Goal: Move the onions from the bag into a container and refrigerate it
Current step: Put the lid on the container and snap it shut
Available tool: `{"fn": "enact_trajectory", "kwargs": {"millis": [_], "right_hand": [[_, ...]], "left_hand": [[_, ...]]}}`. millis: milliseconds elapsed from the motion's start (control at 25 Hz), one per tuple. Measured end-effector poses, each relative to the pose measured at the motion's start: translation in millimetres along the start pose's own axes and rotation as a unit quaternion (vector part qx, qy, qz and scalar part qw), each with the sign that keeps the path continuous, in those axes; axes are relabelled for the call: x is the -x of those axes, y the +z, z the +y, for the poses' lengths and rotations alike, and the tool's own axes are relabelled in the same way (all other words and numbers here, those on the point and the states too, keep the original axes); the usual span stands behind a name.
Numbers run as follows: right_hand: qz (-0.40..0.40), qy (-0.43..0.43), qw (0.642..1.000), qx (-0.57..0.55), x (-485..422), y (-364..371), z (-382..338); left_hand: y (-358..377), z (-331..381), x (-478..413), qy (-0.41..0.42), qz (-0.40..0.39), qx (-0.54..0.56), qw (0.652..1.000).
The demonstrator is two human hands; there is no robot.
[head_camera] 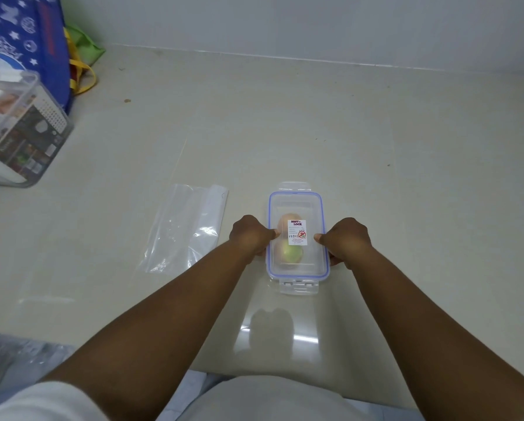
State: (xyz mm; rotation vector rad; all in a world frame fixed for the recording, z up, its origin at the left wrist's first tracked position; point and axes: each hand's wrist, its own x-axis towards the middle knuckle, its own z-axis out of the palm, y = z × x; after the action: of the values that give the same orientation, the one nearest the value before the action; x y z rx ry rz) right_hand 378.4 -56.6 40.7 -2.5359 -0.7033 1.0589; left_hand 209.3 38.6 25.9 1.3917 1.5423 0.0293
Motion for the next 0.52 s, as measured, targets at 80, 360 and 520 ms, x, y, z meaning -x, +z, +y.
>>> {"fn": "enact_trajectory", "kwargs": {"millis": [80, 360, 520], "right_hand": [[0.016, 0.0, 1.0, -0.008, 1.3, 3.7, 2.2], [0.047, -0.006, 0.995, -0.089, 8.4, 9.1, 14.7], [0.028, -0.053, 0.998, -0.017, 13.8, 3.1, 13.4]], "left_hand": [[1.8, -1.5, 0.2, 0.0, 0.006, 0.006, 1.0], [2.7, -1.7, 4.6, 0.011, 0.017, 0.0, 1.0], [1.9, -1.4, 8.1, 0.032, 0.019, -0.02, 0.999]]}}
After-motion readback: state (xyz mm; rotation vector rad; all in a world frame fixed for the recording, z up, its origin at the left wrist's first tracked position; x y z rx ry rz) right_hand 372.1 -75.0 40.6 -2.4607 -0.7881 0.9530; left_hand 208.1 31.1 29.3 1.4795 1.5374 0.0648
